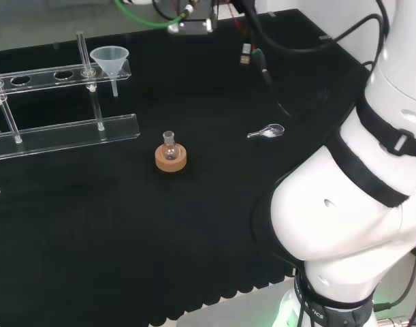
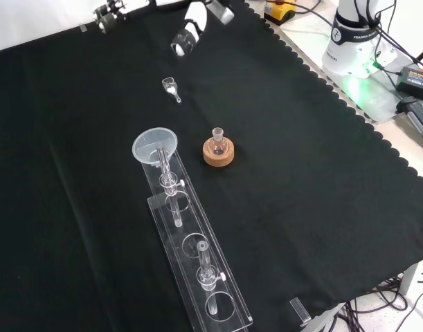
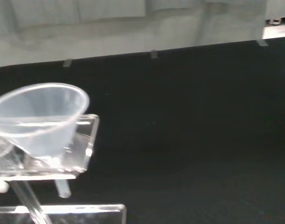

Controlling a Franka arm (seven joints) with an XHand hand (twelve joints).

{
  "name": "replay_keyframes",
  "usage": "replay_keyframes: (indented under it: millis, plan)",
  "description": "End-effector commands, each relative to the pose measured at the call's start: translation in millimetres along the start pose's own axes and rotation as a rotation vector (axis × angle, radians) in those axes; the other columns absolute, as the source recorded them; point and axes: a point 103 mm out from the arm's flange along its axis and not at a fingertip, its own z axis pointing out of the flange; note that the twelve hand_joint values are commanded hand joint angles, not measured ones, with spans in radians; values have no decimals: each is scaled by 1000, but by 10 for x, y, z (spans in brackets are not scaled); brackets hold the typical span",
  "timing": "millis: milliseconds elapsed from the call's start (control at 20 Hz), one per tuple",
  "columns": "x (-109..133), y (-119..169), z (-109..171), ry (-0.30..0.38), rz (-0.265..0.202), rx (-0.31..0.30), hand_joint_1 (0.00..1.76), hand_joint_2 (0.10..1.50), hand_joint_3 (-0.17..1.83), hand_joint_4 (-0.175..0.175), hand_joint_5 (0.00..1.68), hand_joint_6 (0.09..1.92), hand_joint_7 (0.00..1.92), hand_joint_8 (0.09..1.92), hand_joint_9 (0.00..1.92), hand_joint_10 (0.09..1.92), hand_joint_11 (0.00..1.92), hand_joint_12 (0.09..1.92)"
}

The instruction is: Pick up the funnel from the transparent funnel stand.

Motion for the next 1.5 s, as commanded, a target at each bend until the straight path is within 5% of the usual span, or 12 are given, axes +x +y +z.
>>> replay_keyframes:
  millis: [50, 650, 1000, 1500]
  plan:
    - [319, 486, 437, 125, 13, 19, 0, 697, 265, 166, 0, 87, 0, 87, 0, 87, 0, 403]
    - [437, 658, 893, 119, -10, 80, 0, 707, 264, 154, 0, 87, 0, 87, 0, 87, 0, 390]
    - [516, 622, 1032, 58, 117, 102, 0, 719, 248, 138, 0, 87, 0, 87, 0, 87, 0, 341]
    - [755, 516, 1236, -4, 100, 188, 0, 735, 233, 122, 0, 87, 0, 87, 0, 87, 0, 276]
